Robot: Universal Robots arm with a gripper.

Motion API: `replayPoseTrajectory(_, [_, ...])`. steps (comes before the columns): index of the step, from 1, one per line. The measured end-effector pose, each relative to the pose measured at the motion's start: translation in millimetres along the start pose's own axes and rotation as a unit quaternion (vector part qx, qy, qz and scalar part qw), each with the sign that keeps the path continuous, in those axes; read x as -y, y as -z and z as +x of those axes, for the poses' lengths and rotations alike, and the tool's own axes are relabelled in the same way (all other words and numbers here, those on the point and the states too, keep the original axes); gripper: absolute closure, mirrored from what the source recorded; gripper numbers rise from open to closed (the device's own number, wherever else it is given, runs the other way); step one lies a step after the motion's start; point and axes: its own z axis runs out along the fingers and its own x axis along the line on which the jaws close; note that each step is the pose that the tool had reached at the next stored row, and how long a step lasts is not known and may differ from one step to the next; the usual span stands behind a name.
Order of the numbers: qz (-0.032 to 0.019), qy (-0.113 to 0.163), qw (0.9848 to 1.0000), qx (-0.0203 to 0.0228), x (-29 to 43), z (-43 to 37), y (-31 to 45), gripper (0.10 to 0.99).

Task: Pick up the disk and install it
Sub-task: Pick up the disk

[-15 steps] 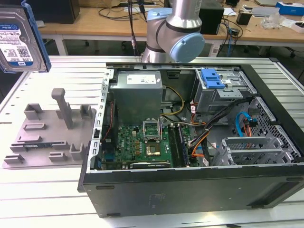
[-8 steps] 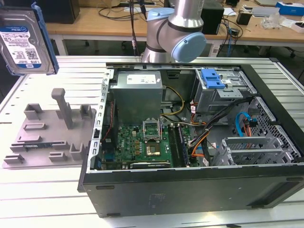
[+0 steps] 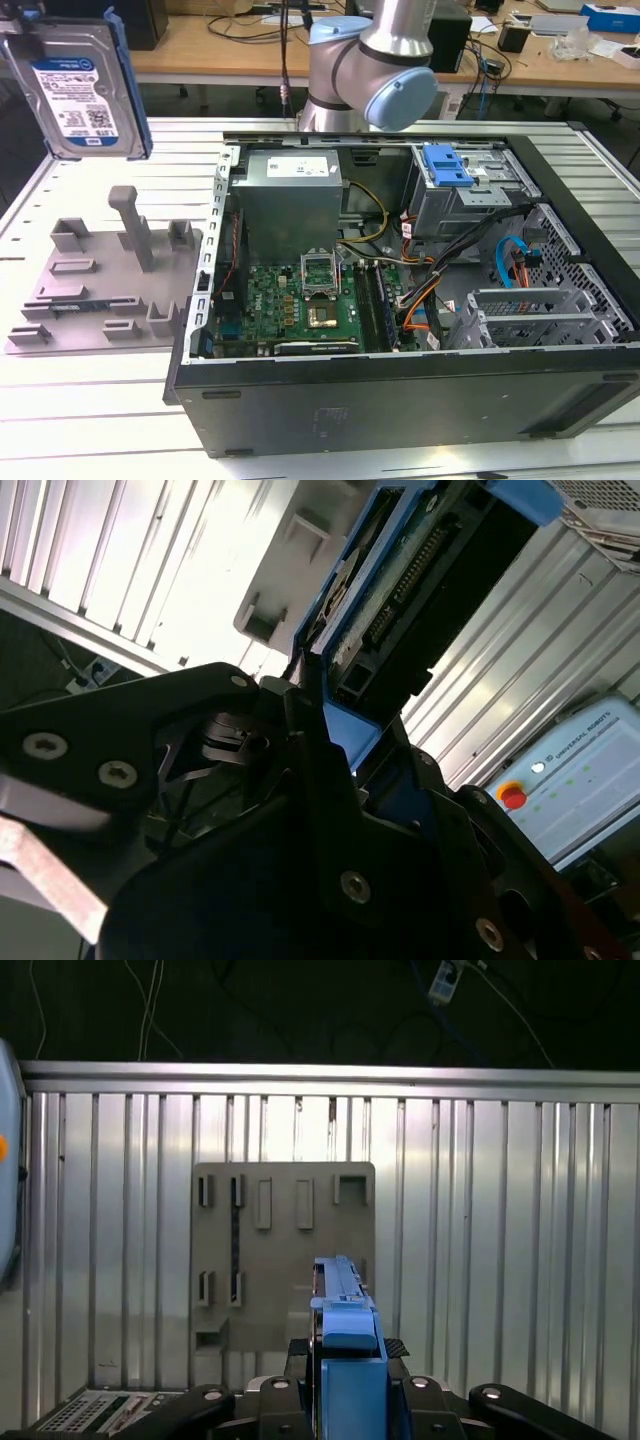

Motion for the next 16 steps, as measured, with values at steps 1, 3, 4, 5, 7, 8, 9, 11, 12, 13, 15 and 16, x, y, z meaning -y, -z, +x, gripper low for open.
replayPoseTrajectory(1, [0.0000, 0.000, 1.0000, 0.0000, 3.3, 0.5, 0.1, 0.718])
replayPoseTrajectory(3, [-0.0001, 0.000, 1.0000, 0.0000, 11.1, 1.4, 0.9, 0.718])
replayPoseTrajectory(4, [-0.0001, 0.000, 1.0000, 0.0000, 14.3, 1.7, 1.6, 0.718])
replayPoseTrajectory(5, [0.0000, 0.000, 1.0000, 0.0000, 19.7, 2.3, 2.8, 0.718])
replayPoseTrajectory(7, [-0.0003, 0.000, 1.0000, 0.0000, 30.7, 4.5, 4.8, 0.718])
replayPoseTrajectory(8, [-0.0007, 0.000, 1.0000, 0.0000, 36.3, 6.1, 5.1, 0.718])
replayPoseTrajectory(9, [-0.0011, 0.000, 1.0000, -0.0001, 41.0, 8.4, 5.2, 0.718])
replayPoseTrajectory(11, [-0.0018, 0.000, 1.0000, -0.0004, 47.5, 12.2, 5.2, 0.718])
replayPoseTrajectory(12, [-0.0025, 0.000, 1.0000, -0.0008, 52.3, 14.9, 5.2, 0.718])
replayPoseTrajectory(13, [-0.0030, 0.000, 1.0000, -0.0010, 56.0, 16.9, 5.1, 0.718])
replayPoseTrajectory(15, [-0.0043, 0.000, 1.0000, -0.0014, 63.7, 20.8, 5.1, 0.718])
replayPoseTrajectory(16, [-0.0053, 0.000, 1.0000, -0.0018, 70.1, 24.2, 5.1, 0.718])
